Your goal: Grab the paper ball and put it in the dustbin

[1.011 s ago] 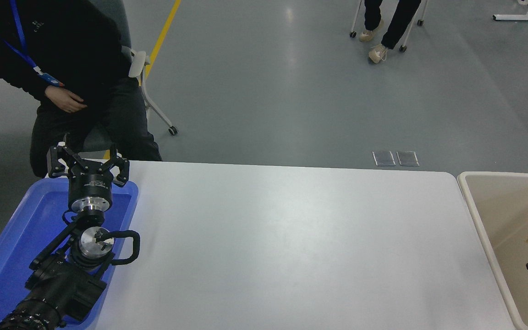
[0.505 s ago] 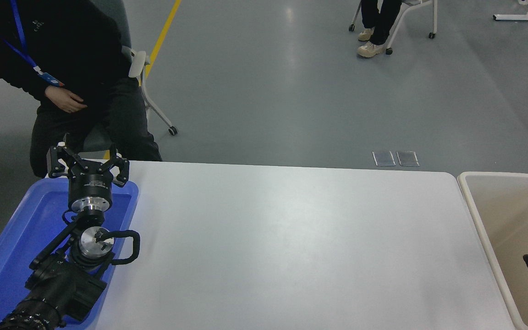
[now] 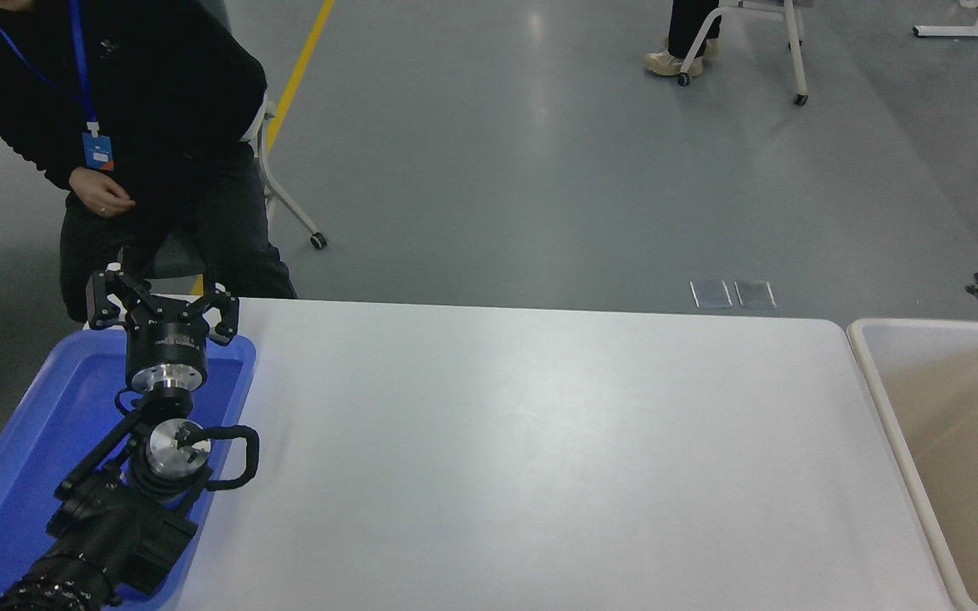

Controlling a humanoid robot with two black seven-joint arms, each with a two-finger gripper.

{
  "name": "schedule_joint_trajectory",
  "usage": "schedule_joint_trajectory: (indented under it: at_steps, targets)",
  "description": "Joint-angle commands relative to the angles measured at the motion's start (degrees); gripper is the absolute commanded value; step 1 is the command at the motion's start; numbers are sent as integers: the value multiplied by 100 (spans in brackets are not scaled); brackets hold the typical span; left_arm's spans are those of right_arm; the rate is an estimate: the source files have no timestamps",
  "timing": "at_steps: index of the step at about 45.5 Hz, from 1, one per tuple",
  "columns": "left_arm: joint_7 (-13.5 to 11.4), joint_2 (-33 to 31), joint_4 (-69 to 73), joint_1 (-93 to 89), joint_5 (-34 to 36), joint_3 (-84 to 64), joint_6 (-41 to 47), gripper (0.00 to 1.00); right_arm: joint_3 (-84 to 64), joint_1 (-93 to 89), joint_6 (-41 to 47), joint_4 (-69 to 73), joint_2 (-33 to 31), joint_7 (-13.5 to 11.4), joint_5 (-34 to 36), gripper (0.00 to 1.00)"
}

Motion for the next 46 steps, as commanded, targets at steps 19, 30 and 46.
schedule_joint_trajectory:
  at_steps: [19, 30, 46]
  targets:
    - [0, 0, 0, 0, -3, 0, 0, 99, -646, 1392, -500, 2641, -654, -3, -505, 100]
    - [0, 0, 0, 0, -3, 0, 0, 99, -303, 1340, -703, 2588, -179, 242, 1472, 100]
    - [0, 0, 0, 0, -2, 0, 0, 99, 1427, 479, -676, 1842, 717, 691, 3688, 100]
